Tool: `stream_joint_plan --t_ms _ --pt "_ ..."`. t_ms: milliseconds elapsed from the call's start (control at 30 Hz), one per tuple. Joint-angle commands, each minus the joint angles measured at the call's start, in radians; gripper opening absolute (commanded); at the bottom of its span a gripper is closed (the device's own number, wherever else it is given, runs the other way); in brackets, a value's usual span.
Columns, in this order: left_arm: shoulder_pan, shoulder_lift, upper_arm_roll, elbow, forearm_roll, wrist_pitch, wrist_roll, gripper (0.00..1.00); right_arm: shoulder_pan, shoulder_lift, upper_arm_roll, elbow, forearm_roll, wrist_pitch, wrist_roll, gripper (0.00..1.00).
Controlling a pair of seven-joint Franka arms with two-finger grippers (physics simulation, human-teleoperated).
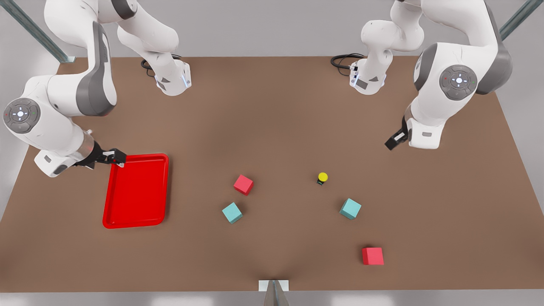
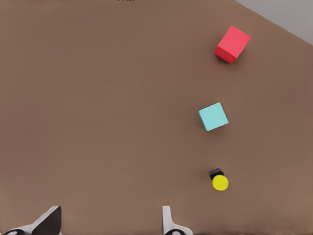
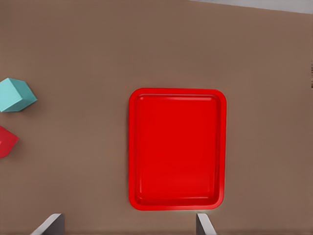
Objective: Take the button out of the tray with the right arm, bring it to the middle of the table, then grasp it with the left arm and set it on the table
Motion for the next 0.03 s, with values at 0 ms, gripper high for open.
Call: stream_joint_plan --t_ms 0 --pt "0.002 -0.002 0.0 0.0 -0.009 0.03 1.185 1.0 0.003 -0.001 0.001 0.0 -0.005 0.0 -0.001 1.0"
